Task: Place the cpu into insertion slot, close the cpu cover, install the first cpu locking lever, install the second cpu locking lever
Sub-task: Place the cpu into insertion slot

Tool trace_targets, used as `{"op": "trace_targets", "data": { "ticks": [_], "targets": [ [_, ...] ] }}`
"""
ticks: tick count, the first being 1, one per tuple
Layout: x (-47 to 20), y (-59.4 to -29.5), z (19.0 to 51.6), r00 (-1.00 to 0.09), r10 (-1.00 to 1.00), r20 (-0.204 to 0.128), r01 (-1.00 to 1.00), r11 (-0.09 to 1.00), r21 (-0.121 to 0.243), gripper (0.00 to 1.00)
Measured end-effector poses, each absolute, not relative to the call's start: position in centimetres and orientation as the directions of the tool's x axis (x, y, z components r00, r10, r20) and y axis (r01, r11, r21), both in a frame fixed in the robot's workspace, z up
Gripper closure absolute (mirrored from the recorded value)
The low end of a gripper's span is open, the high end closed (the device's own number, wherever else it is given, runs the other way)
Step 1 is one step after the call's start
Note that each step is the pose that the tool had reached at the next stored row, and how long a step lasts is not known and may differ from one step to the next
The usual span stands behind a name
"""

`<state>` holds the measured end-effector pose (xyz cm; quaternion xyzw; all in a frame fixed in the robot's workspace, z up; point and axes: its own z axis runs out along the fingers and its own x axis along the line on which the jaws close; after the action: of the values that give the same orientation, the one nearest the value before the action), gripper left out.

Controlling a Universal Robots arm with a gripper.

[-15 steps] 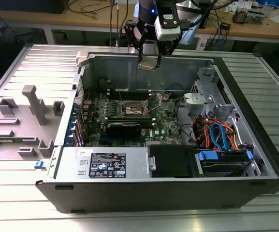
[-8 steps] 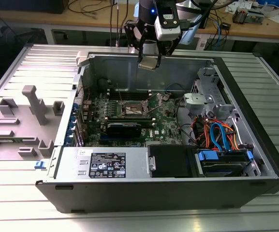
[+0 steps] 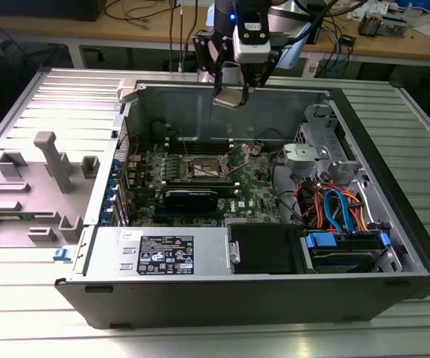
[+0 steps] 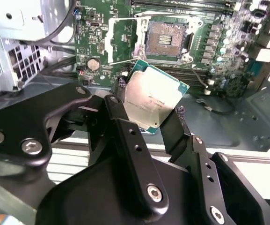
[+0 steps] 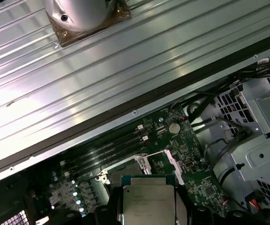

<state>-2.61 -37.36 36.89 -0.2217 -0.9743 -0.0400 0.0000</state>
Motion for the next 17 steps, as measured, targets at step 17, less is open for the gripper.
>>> {"op": "trace_targets", "data": {
  "ticks": [17],
  "targets": [
    [-2.62,-37.36,36.45,-0.733,0.680,0.018,0.679,0.730,0.078,0.46]
  ]
}}
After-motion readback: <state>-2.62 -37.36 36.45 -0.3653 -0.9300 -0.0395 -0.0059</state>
